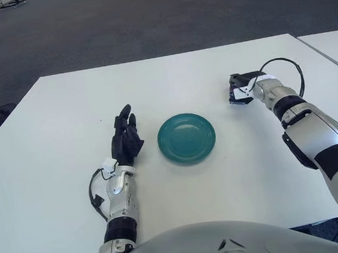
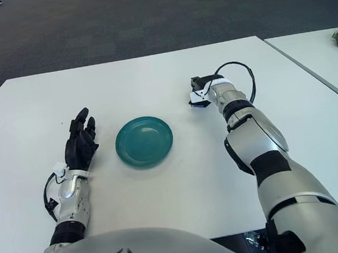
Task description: Put the gum into the plate.
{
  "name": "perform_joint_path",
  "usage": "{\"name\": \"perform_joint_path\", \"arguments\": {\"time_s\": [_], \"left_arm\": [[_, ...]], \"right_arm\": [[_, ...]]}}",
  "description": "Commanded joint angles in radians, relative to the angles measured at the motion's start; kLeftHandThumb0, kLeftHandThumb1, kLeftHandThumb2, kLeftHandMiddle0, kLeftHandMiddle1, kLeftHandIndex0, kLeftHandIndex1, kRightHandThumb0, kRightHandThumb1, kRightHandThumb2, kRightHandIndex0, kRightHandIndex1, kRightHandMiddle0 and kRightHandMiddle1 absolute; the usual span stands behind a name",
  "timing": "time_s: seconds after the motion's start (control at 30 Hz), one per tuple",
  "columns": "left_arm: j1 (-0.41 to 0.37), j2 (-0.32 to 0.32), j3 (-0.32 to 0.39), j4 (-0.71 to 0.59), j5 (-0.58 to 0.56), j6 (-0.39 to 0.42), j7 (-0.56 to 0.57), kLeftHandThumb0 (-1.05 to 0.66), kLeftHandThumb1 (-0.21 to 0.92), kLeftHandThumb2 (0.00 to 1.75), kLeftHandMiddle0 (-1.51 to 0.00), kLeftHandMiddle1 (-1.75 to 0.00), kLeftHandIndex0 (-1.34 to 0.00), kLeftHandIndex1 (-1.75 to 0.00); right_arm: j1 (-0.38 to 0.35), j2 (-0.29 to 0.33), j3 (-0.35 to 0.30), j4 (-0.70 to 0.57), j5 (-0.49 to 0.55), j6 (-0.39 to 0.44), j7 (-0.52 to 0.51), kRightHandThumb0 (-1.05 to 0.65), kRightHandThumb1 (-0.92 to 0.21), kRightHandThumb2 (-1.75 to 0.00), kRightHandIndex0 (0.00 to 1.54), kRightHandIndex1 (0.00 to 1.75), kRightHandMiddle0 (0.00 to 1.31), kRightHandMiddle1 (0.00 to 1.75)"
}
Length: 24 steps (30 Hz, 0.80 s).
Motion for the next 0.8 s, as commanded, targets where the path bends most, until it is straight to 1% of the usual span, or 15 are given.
{"name": "perform_joint_path", "arguments": {"time_s": [0.0, 0.33, 0.47, 0.63, 0.77], "left_arm": [[0.056, -0.05, 0.001, 0.055, -0.049, 0.014, -0.016, -0.88, 0.92, 0.84, -0.24, -0.01, 0.0, -0.65], [0.054, -0.057, -0.006, 0.057, -0.042, 0.002, -0.016, -0.92, 0.92, 0.84, -0.23, 0.0, 0.0, -0.66], [0.055, -0.066, -0.005, 0.056, -0.052, 0.01, -0.02, -0.91, 0.92, 0.84, -0.23, 0.0, 0.0, -0.68], [0.059, -0.073, 0.0, 0.046, -0.088, 0.025, -0.046, -0.91, 0.92, 0.83, -0.22, 0.0, 0.0, -0.7], [0.057, -0.072, -0.002, 0.051, -0.088, 0.022, -0.046, -0.91, 0.92, 0.83, -0.22, 0.0, 0.0, -0.71]], "right_arm": [[0.015, -0.003, 0.013, 0.005, 0.015, -0.002, 0.019, -1.04, -0.92, -0.96, 0.29, 0.01, 0.0, 0.45], [0.03, -0.03, 0.069, 0.008, -0.009, -0.03, 0.043, -1.05, -0.92, -0.99, 0.29, 0.01, 0.0, 0.31], [0.061, -0.046, 0.1, 0.015, -0.024, -0.024, 0.038, -1.05, -0.92, -0.99, 0.25, 0.0, 0.0, 0.25], [0.068, -0.051, 0.114, 0.018, -0.016, -0.004, 0.069, -1.05, -0.92, -0.99, 0.2, 0.0, 0.0, 0.19], [0.073, -0.053, 0.121, 0.019, -0.012, 0.003, 0.083, -1.05, -0.92, -0.99, 0.18, 0.0, 0.0, 0.19]]}}
